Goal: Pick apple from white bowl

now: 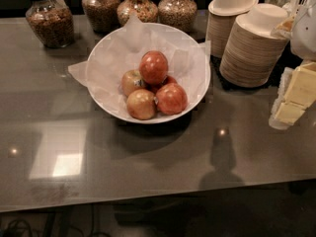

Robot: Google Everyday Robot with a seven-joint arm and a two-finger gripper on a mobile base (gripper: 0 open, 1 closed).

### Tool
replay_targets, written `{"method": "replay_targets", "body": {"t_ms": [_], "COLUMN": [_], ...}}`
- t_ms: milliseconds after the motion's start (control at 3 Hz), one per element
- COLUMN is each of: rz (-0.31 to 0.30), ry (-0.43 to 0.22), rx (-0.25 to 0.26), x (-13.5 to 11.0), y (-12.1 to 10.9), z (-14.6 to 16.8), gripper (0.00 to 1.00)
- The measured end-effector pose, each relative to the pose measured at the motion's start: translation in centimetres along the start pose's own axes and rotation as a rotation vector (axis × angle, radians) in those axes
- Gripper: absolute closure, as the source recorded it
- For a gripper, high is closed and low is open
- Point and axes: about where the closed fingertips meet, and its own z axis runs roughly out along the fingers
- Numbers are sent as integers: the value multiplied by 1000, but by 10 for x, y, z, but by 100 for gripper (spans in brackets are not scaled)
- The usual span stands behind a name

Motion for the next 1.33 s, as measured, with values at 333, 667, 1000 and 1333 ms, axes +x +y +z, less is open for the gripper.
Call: {"method": "replay_targets", "body": {"t_ms": [333,667,1000,1333], "rz": [0,-2,-28,-31], "ry": [0,-92,-202,-220], "rx": [0,12,30,58], "x": [0,-34,-93,-101], "y": [0,-6,-11,-17], "z": [0,10,25,22], "gripper": [0,0,0,0]}}
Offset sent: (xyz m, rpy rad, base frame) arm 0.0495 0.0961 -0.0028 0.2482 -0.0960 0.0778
